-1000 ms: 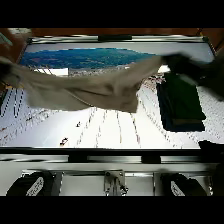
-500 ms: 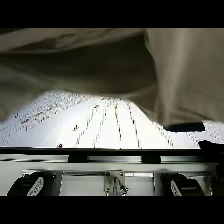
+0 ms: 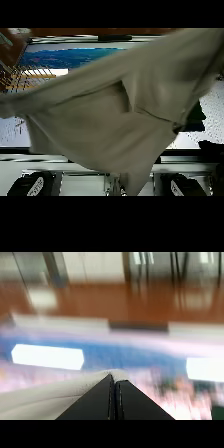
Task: Fold the shirts.
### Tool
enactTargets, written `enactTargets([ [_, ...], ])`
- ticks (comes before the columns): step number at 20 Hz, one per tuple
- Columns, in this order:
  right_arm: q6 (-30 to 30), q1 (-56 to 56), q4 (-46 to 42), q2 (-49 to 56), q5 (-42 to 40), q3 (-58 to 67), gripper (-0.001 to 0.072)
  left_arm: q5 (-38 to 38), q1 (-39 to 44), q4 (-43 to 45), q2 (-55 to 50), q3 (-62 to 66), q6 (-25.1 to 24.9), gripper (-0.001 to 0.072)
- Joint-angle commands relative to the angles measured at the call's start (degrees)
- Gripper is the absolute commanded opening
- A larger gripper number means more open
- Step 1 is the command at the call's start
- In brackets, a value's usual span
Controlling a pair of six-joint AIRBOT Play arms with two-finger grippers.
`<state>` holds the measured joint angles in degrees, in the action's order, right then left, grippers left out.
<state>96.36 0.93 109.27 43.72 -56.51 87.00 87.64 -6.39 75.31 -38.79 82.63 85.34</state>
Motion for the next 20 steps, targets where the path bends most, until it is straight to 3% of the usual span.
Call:
enactTargets([
  [1, -2.7, 0.0, -7.1, 9.4, -11.9, -5.9, 0.005, -2.5, 0.0, 0.4, -1.0, -19.0, -2.1, 0.0035],
  [4, -1.4, 0.0, 0.9, 19.9, 1.5, -8.2, 0.005, -9.9, 0.0, 0.1, -8.6, -22.7, -2.6, 0.0035],
  [8, -1.9, 0.0, 11.0, 30.3, 20.9, -8.2, 0.005, -20.0, 0.0, -3.7, -21.5, -14.9, -2.8, 0.0035],
  [11, -2.8, 0.0, 11.5, 34.8, 23.8, -8.2, 0.0051, -26.5, 0.0, -8.4, -29.3, -10.4, -6.3, 0.0035],
  [14, -4.2, 0.0, 11.5, 39.2, 20.4, -8.2, 0.0072, -32.2, 0.0, -11.1, -34.9, -10.1, -6.6, 0.0036],
  [15, -5.2, 0.0, 11.6, 40.5, 18.7, -8.2, 0.0221, -32.0, 0.0, -11.5, -36.7, -10.1, -6.4, 0.0036],
  [16, -5.7, 0.0, 11.9, 41.4, 16.9, -8.2, 0.0485, -31.3, 0.0, -11.5, -38.2, -10.1, -5.2, 0.0038],
  [17, -5.4, 0.0, 11.7, 41.5, 14.6, -8.2, 0.0549, -29.9, -0.1, -11.4, -39.2, -10.1, -5.0, 0.0128],
  [19, -2.6, -1.2, 11.6, 40.1, 8.2, -8.1, 0.0549, -24.7, -0.9, -9.5, -39.4, -9.9, -5.0, 0.0645],
  [20, -0.8, -2.4, 10.9, 38.8, 3.1, -8.1, 0.0548, -20.8, -1.7, -6.7, -39.3, -9.2, -4.9, 0.0655],
])
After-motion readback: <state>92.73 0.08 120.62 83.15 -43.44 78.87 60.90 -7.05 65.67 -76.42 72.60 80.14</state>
